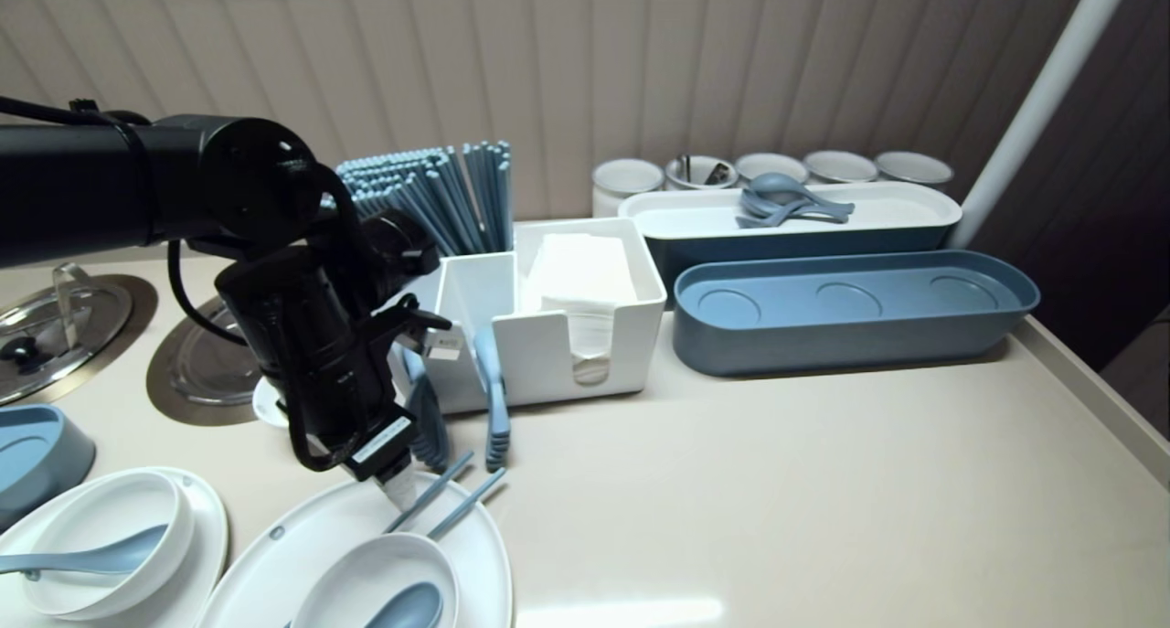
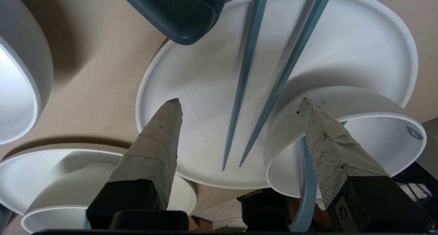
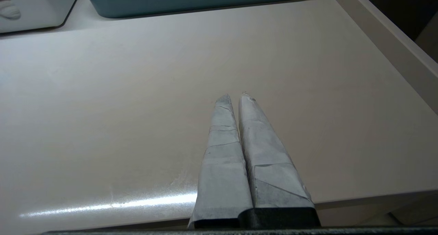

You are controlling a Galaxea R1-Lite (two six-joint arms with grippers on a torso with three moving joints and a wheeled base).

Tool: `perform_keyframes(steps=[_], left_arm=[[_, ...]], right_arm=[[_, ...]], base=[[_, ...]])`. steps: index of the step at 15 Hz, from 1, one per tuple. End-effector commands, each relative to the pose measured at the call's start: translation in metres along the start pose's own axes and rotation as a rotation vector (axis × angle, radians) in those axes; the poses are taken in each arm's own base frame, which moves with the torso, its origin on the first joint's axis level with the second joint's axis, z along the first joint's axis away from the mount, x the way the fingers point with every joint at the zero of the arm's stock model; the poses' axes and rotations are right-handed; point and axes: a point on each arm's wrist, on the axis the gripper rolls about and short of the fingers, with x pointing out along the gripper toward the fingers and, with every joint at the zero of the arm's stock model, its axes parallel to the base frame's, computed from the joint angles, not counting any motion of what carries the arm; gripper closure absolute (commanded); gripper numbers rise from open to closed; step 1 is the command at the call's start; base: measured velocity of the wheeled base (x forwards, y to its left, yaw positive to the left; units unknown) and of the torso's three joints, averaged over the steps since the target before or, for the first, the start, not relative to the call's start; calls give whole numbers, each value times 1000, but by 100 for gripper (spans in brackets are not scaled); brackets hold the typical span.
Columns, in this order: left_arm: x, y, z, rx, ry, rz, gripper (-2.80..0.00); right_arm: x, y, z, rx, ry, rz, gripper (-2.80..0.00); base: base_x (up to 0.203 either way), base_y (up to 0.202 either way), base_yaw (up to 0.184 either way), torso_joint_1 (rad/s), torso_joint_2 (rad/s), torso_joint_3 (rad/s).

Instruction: Pick the chopsticks and place it on the plate

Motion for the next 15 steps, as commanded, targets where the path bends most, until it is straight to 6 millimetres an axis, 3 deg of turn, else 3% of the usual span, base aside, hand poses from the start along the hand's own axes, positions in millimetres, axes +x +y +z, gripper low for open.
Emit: perform_keyframes(steps=[1, 6, 11, 15], left_arm=[[-1, 0, -1, 1, 3, -1, -280], [-23, -3, -15, 0, -66, 10, -280], [-63, 6, -48, -59, -207, 44, -280], [-82, 1, -66, -56, -286, 39, -280]], right_arm=[[0, 0, 0, 0, 0, 0, 0], [0, 0, 0, 0, 0, -1, 0], [0, 0, 0, 0, 0, 0, 0], [0, 0, 0, 0, 0, 0, 0]], base=[[0, 0, 0, 0, 0, 0], [0, 0, 0, 0, 0, 0], [0, 0, 0, 0, 0, 0], [0, 0, 0, 0, 0, 0]])
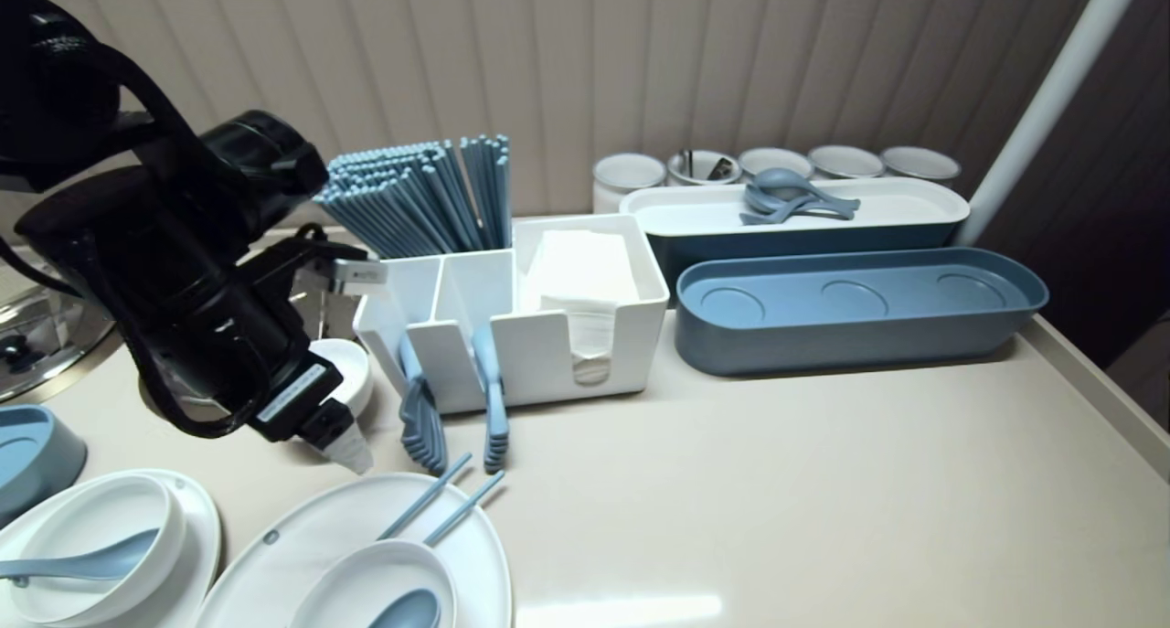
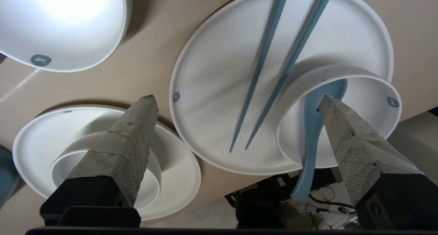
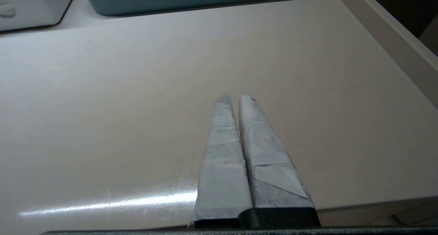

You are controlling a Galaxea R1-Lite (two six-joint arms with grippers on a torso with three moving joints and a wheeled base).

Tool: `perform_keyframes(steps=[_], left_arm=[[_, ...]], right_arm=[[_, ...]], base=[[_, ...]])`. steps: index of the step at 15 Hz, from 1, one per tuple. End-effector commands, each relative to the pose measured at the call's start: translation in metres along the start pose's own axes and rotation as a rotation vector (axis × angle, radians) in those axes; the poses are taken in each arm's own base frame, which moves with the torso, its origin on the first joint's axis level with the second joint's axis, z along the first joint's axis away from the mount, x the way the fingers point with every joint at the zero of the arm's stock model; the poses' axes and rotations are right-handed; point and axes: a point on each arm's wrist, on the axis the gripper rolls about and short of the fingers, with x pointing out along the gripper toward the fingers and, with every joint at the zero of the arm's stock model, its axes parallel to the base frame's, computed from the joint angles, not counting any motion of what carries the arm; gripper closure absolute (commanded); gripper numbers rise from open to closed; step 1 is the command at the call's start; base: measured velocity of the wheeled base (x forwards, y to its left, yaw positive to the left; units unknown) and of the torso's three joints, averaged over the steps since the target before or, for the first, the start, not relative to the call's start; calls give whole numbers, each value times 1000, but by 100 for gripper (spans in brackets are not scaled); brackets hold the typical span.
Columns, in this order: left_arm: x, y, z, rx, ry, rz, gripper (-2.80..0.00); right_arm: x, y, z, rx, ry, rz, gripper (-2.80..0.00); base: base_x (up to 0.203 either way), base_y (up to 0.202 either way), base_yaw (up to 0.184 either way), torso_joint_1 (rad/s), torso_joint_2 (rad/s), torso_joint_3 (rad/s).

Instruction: Pick the chopsticks and place it on the plate

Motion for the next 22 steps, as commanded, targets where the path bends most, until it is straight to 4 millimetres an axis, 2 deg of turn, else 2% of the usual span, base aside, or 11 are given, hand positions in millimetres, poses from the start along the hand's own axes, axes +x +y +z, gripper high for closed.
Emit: perform_keyframes(steps=[1, 2, 3, 6, 14, 17, 20, 22], left_arm=[[-19, -3, -12, 2, -55, 6, -280], [-24, -4, -15, 2, -70, 9, -280], [-28, -4, -18, 2, -84, 11, 0], [-40, -6, -21, -34, -164, -14, 0], [-71, -15, 13, -357, -686, -94, 0], [-67, -14, 26, -445, -871, 20, 0], [-59, -32, 39, -471, -987, 119, 0], [-44, -44, 49, -459, -986, 123, 0]], right_arm=[[0, 0, 0, 0, -1, 1, 0], [0, 0, 0, 0, -1, 1, 0], [0, 0, 0, 0, -1, 1, 0], [0, 0, 0, 0, -1, 1, 0], [0, 0, 0, 0, 1, 1, 0], [0, 0, 0, 0, -1, 1, 0], [0, 0, 0, 0, -1, 1, 0], [0, 0, 0, 0, 0, 1, 0]], base=[[0, 0, 0, 0, 0, 0], [0, 0, 0, 0, 0, 0], [0, 0, 0, 0, 0, 0], [0, 0, 0, 0, 0, 0], [0, 0, 0, 0, 0, 0], [0, 0, 0, 0, 0, 0], [0, 0, 0, 0, 0, 0], [0, 0, 0, 0, 0, 0]])
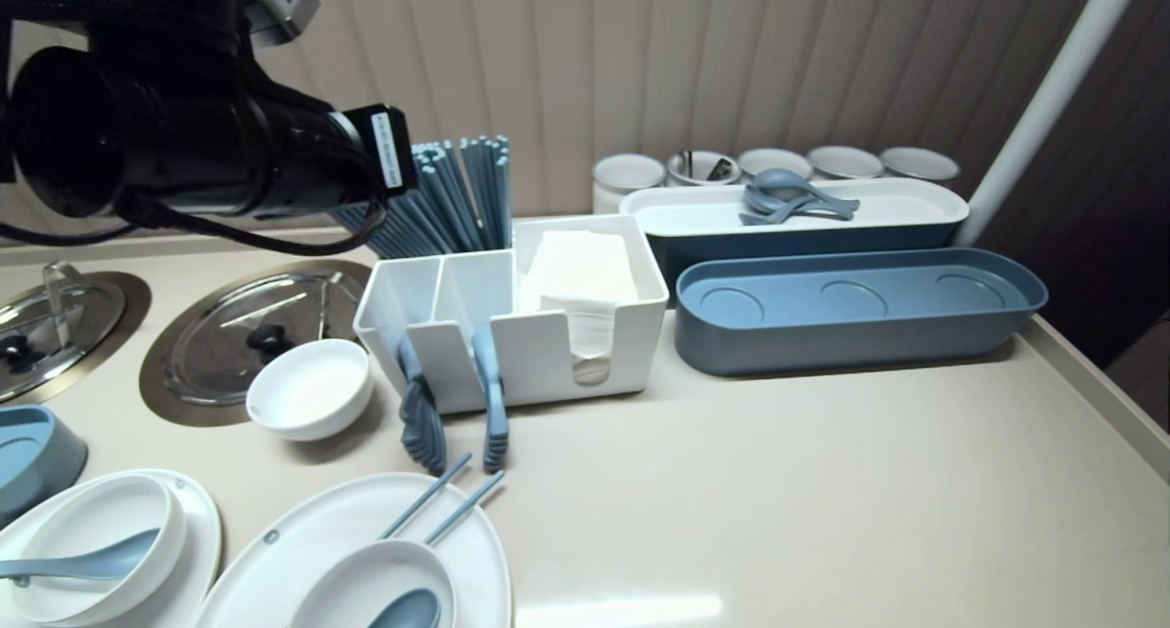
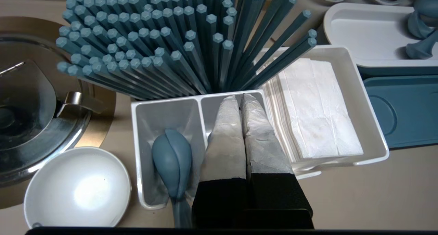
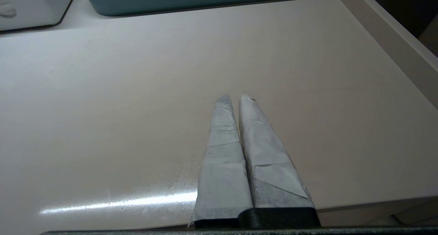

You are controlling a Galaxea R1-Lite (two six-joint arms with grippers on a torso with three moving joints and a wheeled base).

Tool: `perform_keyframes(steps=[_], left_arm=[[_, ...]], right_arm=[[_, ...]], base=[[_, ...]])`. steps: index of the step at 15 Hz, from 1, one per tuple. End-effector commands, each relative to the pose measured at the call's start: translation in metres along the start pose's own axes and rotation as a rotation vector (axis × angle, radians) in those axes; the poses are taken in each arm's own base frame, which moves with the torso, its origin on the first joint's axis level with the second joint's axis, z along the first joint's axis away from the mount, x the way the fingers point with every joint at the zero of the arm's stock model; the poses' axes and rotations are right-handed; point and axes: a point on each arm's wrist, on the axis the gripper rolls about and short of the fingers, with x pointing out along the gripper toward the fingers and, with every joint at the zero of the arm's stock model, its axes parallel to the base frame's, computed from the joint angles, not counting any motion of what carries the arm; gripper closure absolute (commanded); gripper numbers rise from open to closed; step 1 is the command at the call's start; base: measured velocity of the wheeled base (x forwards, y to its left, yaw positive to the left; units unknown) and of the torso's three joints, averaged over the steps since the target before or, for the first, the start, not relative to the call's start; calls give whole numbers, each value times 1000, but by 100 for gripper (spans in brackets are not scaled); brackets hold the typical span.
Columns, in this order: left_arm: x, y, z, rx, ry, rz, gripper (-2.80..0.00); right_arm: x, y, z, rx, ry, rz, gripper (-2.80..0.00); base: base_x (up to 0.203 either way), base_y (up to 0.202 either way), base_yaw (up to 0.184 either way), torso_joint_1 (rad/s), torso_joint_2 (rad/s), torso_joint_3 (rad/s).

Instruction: Pick the chopsticks and place it on the plate

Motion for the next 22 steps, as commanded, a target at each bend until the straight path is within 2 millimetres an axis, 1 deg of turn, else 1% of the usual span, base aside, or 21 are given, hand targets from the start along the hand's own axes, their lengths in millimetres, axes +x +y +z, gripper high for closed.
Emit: perform_keyframes(steps=[1, 4, 11, 17, 18, 19, 22], left_arm=[[13, -11, -14, 12, 13, 1, 0], [36, -22, -21, -17, -101, 30, 0], [34, -24, -20, -25, -113, 33, 0], [34, -22, -20, -14, -94, 96, 0], [35, -22, -21, -13, -92, 100, -58], [37, -22, -22, -11, -88, 103, -280], [42, -22, -22, -23, -93, 107, -280]], right_arm=[[0, 0, 0, 0, 0, -1, 0], [0, 0, 0, 2, -1, -1, 0], [0, 0, 0, 2, -1, 0, 0], [0, 0, 0, 2, -1, 0, 0], [0, 0, 0, 2, -1, 0, 0], [0, 0, 0, 2, 0, 0, 0], [0, 0, 0, 2, 0, 0, 0]], base=[[0, 0, 0, 0, 0, 0], [0, 0, 0, 0, 0, 0], [0, 0, 0, 0, 0, 0], [0, 0, 0, 0, 0, 0], [0, 0, 0, 0, 0, 0], [0, 0, 0, 0, 0, 0], [0, 0, 0, 0, 0, 0]])
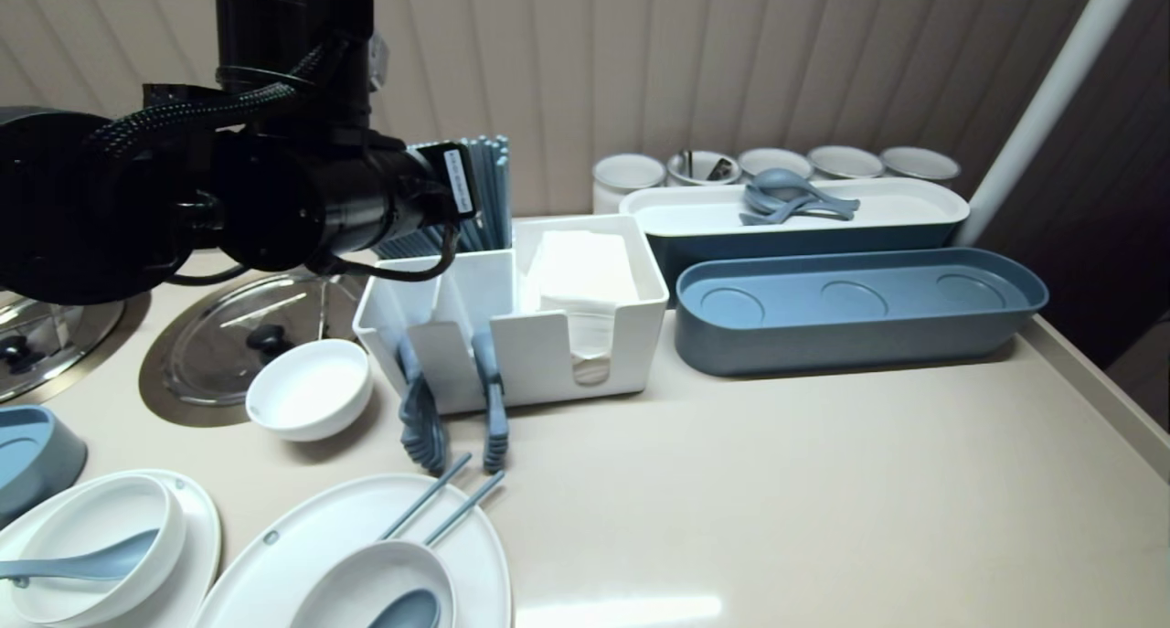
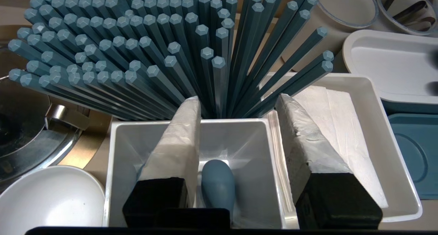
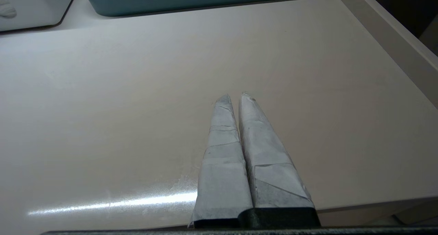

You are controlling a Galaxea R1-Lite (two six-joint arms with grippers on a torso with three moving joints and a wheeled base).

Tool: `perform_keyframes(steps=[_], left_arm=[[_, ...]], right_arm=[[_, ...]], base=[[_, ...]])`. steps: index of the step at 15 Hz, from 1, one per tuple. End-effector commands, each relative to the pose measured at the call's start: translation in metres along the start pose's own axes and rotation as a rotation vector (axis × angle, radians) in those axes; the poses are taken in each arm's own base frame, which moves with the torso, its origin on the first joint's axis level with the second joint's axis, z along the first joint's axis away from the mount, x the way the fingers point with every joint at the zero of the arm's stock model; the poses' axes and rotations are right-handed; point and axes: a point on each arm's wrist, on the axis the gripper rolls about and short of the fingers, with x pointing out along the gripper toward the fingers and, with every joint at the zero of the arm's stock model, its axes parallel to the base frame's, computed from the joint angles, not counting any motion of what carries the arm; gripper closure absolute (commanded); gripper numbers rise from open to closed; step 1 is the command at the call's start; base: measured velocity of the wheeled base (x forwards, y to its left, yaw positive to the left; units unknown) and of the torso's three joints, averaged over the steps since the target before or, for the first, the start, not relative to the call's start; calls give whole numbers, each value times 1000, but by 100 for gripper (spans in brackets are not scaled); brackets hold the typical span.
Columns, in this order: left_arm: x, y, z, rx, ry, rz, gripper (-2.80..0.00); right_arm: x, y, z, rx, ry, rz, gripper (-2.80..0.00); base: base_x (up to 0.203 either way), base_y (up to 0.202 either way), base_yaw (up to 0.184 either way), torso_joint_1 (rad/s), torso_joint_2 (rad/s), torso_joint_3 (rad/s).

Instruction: Pick the chopsticks and place it on the plate

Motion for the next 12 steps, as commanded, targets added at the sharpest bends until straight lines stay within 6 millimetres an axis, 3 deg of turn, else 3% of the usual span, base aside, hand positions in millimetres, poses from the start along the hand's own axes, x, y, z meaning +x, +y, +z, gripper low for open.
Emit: perform_keyframes(steps=[1, 12], left_arm=[[6, 0, -1, -15, -5, 10, -280], [26, 1, -4, -61, -48, 17, -280]], right_arm=[[0, 0, 0, 0, 0, 0, 0], [0, 0, 0, 0, -1, 0, 0]], base=[[0, 0, 0, 0, 0, 0], [0, 0, 0, 0, 0, 0]])
